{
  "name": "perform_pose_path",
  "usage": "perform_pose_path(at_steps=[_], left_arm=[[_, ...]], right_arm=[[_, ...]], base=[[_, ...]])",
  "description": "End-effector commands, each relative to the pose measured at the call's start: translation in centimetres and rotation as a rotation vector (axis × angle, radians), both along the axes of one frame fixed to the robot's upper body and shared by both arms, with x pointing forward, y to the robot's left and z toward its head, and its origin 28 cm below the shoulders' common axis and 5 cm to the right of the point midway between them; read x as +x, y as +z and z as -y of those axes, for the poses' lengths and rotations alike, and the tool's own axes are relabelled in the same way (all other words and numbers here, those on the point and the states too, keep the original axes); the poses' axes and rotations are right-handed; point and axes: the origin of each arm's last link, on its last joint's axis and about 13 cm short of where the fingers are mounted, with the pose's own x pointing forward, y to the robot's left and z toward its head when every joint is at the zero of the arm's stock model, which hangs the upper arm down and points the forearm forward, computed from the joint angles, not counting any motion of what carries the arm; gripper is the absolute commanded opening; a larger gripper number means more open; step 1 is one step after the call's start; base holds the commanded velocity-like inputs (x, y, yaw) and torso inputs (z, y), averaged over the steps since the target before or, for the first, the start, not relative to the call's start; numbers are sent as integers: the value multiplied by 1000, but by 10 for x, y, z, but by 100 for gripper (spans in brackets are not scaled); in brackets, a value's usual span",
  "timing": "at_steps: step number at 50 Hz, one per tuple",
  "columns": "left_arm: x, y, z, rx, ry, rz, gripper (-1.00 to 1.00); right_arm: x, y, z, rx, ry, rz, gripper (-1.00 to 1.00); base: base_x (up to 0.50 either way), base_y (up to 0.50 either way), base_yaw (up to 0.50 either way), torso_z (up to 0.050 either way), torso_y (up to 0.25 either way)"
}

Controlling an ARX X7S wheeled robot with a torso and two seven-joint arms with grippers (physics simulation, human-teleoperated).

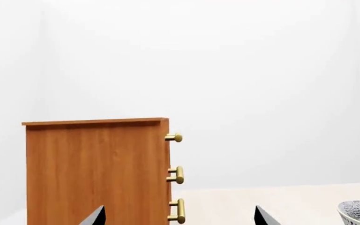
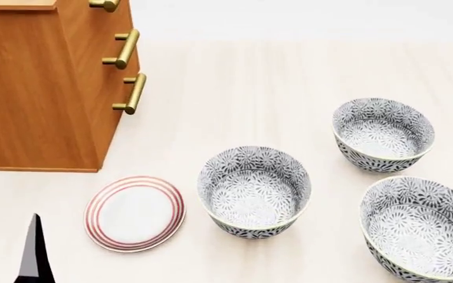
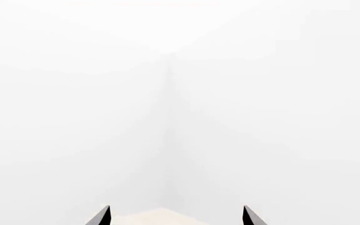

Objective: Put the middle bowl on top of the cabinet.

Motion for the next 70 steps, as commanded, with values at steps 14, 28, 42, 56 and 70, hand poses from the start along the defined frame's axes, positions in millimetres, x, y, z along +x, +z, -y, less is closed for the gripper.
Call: perform_pose_path(at_steps=[14, 28, 42, 56, 70], left_arm=[[1, 0, 0, 3, 10, -12, 100], [3, -1, 0, 5, 14, -19, 100], [3, -2, 1, 7, 14, -21, 100], [-1, -1, 3, -10, 8, -25, 100], [-17, 59, 42, -296, -347, -164, 100]], right_arm=[[-4, 2, 1, -15, -27, -10, 100], [-9, 4, 0, -31, -55, -3, 100], [-9, 5, 1, -16, -31, 1, 100], [-12, 6, 1, -40, -56, 13, 100], [-15, 4, 5, -39, -73, 10, 100]], base=[[315, 0, 0, 0, 0], [285, 0, 0, 0, 0], [134, 0, 0, 0, 0], [107, 0, 0, 0, 0], [0, 0, 0, 0, 0]])
